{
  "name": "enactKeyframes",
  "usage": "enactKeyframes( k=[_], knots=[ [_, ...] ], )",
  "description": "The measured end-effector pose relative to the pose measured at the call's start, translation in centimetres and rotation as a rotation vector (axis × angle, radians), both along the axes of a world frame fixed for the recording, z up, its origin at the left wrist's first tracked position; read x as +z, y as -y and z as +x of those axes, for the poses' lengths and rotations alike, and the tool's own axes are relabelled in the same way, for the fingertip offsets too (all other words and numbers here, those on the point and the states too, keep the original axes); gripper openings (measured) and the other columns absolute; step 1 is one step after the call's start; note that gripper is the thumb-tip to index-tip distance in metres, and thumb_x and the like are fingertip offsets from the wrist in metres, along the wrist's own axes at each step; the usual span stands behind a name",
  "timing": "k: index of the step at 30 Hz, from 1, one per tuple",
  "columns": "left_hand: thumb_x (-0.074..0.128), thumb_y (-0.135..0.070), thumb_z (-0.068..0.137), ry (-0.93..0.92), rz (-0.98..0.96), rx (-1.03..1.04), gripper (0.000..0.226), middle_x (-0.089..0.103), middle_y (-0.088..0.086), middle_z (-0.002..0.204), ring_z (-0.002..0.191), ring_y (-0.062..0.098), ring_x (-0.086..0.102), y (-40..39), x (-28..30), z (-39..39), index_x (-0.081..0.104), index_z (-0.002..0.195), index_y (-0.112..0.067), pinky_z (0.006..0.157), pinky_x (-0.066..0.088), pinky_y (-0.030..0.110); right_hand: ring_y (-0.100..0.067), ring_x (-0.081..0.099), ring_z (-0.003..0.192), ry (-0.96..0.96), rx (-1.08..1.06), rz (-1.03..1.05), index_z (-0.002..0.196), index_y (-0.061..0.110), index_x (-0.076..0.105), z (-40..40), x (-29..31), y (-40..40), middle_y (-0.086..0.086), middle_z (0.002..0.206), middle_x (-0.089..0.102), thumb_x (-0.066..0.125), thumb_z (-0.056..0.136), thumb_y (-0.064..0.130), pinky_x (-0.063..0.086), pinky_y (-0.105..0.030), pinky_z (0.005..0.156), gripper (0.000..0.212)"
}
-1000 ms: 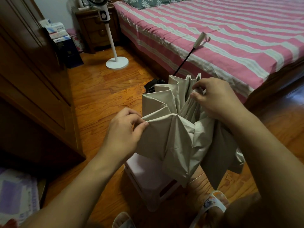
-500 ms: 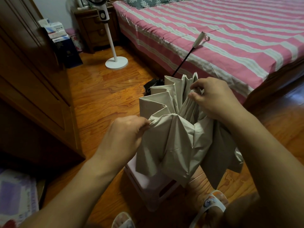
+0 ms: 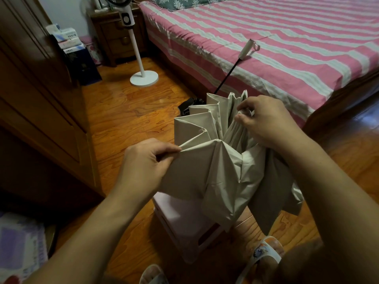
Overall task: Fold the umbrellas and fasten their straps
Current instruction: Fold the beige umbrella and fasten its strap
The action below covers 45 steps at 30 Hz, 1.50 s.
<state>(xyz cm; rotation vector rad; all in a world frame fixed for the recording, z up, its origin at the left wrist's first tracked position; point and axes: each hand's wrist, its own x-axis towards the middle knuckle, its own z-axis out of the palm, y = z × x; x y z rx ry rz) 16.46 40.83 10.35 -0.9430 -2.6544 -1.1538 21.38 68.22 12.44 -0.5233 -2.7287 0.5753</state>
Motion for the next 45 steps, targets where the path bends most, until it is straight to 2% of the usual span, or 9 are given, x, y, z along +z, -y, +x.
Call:
enactKeyframes(
  k=[4, 6, 9, 14, 18, 24, 29, 38, 45],
  knots=[
    [0.075, -0.016, 0.089, 0.066, -0.009, 0.063, 0.041, 0.067, -0.019, 0.091, 0.088, -0.003, 0.063, -0.2, 0.7, 0.5, 0.067, 0.126, -0.031, 0.077, 0.053, 0.013, -0.025, 0.062, 0.108, -0.012, 0.006, -0.017, 0.119, 0.017, 0.071, 0.1, 0.0, -0.2, -0.006, 0.118, 0.069, 0.068, 0.096, 0.032, 0.052, -0.045, 0.092, 0.027],
    [0.074, -0.016, 0.091, 0.098, -0.018, 0.113, 0.026, 0.069, -0.017, 0.094, 0.089, -0.001, 0.064, -0.3, 0.8, 0.3, 0.073, 0.112, -0.030, 0.079, 0.058, 0.024, -0.023, 0.061, 0.108, -0.014, 0.024, -0.027, 0.121, 0.018, 0.070, 0.1, 0.1, -0.3, -0.005, 0.121, 0.067, 0.068, 0.096, 0.034, 0.051, -0.041, 0.091, 0.030],
    [0.071, -0.016, 0.093, 0.198, 0.000, 0.159, 0.020, 0.068, -0.016, 0.087, 0.081, -0.004, 0.062, -0.2, 0.9, 0.2, 0.070, 0.086, -0.034, 0.061, 0.051, 0.011, -0.014, 0.053, 0.105, 0.018, 0.112, -0.052, 0.130, 0.022, 0.067, 0.2, 0.3, -0.4, -0.001, 0.124, 0.061, 0.067, 0.097, 0.036, 0.043, -0.033, 0.089, 0.036],
    [0.067, -0.016, 0.096, 0.306, 0.050, 0.225, 0.016, 0.067, -0.010, 0.090, 0.084, 0.004, 0.061, -0.2, 0.5, -0.7, 0.068, 0.087, -0.029, 0.062, 0.044, 0.017, -0.008, 0.055, 0.102, 0.093, 0.248, -0.090, 0.129, 0.027, 0.067, 0.6, 0.9, -0.7, 0.012, 0.119, 0.060, 0.067, 0.097, 0.027, 0.042, -0.026, 0.085, 0.032],
    [0.071, -0.025, 0.093, 0.027, -0.098, 0.280, 0.014, 0.057, -0.010, 0.095, 0.092, 0.012, 0.057, 0.1, -0.1, -1.4, 0.066, 0.103, -0.032, 0.073, 0.047, 0.027, -0.012, 0.060, 0.105, 0.055, 0.259, -0.060, 0.122, 0.024, 0.071, 0.5, 0.8, -0.4, 0.004, 0.119, 0.068, 0.069, 0.096, 0.024, 0.046, -0.027, 0.087, 0.027],
    [0.057, -0.052, 0.094, -0.021, -0.212, -0.144, 0.029, 0.054, -0.016, 0.099, 0.086, 0.003, 0.054, -3.0, -1.7, 3.9, 0.049, 0.117, -0.036, 0.072, 0.050, 0.025, -0.017, 0.061, 0.107, 0.041, 0.216, -0.035, 0.120, 0.022, 0.072, -0.1, 0.6, 0.1, 0.004, 0.114, 0.069, 0.071, 0.095, 0.024, 0.048, -0.034, 0.089, 0.026],
    [0.069, -0.035, 0.091, 0.046, -0.086, -0.054, 0.029, 0.056, -0.009, 0.088, 0.079, 0.014, 0.058, -4.0, -4.2, 4.1, 0.042, 0.097, -0.028, 0.067, 0.052, 0.043, -0.024, 0.063, 0.111, 0.032, 0.144, -0.024, 0.120, 0.023, 0.072, -0.3, 0.2, -0.4, -0.002, 0.117, 0.071, 0.070, 0.094, 0.023, 0.051, -0.042, 0.095, 0.026],
    [0.070, -0.015, 0.093, 0.298, 0.226, -0.017, 0.018, 0.062, -0.007, 0.081, 0.075, 0.012, 0.064, -5.5, -4.5, 4.6, 0.055, 0.089, -0.024, 0.065, 0.055, 0.041, -0.018, 0.060, 0.100, 0.001, 0.121, 0.001, 0.120, 0.020, 0.072, -0.3, -0.1, -0.9, 0.002, 0.112, 0.068, 0.069, 0.095, 0.022, 0.045, -0.031, 0.086, 0.025],
    [0.070, -0.006, 0.089, 0.088, 0.170, -0.090, 0.020, 0.060, -0.012, 0.081, 0.079, 0.010, 0.061, -4.5, -3.5, 3.3, 0.058, 0.093, -0.022, 0.064, 0.050, 0.026, -0.019, 0.060, 0.097, -0.001, 0.121, 0.003, 0.117, 0.021, 0.072, -0.1, 0.0, -1.1, 0.009, 0.098, 0.059, 0.070, 0.095, 0.022, 0.047, -0.032, 0.086, 0.023]
  ],
)
